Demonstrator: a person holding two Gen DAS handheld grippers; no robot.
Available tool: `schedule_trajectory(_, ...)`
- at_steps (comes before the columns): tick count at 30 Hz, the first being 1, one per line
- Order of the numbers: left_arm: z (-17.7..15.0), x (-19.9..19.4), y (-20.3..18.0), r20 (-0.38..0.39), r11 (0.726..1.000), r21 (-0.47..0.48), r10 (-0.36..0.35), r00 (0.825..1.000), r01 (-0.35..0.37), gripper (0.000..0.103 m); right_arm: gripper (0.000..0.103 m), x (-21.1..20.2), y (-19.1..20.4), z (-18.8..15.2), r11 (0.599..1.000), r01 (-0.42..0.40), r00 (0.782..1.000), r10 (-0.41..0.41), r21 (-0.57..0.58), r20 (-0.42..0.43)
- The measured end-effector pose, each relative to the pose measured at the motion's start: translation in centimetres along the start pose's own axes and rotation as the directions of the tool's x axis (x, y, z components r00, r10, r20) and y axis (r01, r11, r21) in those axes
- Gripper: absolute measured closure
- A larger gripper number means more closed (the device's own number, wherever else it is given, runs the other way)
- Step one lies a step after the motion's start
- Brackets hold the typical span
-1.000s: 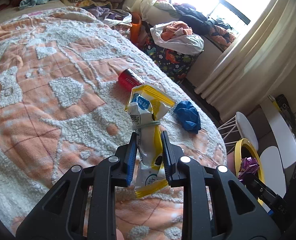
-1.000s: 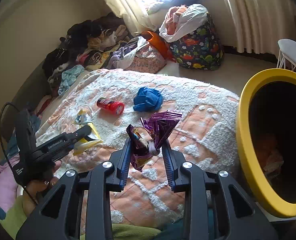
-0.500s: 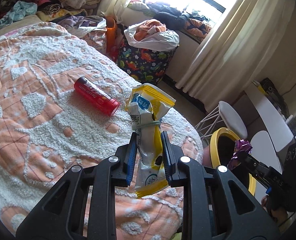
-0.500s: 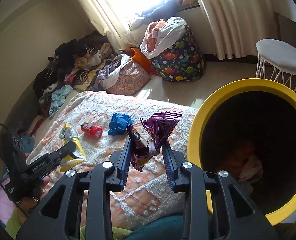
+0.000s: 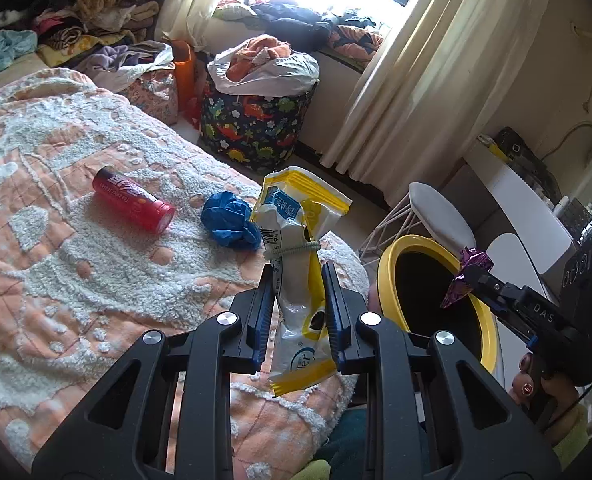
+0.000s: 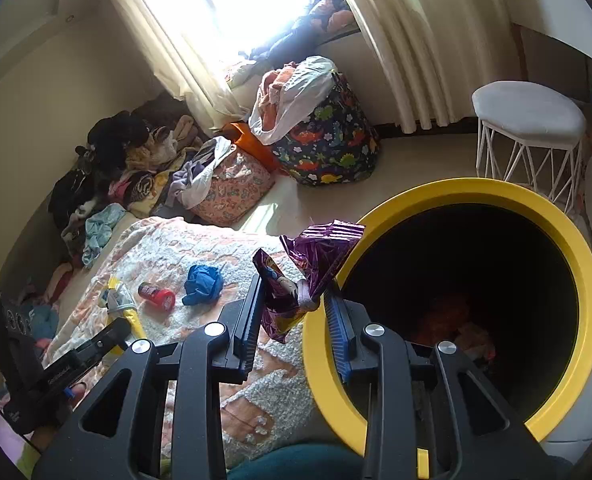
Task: Collect trash
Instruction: 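Carry the yellow-white and purple wrappers in both tools over the bin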
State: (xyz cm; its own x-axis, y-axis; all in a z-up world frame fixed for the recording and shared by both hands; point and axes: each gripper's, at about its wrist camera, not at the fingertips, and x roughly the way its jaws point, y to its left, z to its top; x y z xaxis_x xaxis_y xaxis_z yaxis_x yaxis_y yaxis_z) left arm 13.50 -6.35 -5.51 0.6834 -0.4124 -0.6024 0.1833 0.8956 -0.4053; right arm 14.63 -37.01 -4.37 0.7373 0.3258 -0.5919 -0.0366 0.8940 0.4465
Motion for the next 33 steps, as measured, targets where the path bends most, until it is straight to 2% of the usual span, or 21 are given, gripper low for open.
schedule_trajectory(12, -0.1, 0.7, -2.3, -0.006, 0.998, 0.064, -0.028, 1.000, 0.028, 0.085, 0.074, -1.2, -3.2, 1.0, 0.997, 0.053, 0.998, -0.055, 0.049, 0.043)
schedule_trajectory(33, -1.6, 2.4, -9.1, -0.063, 0.976, 0.189, -0.098, 0.993, 0.108, 0.085, 0.074, -3.2, -7.1, 1.5, 0.981, 0.155, 0.982, -0.165, 0.116, 0.087)
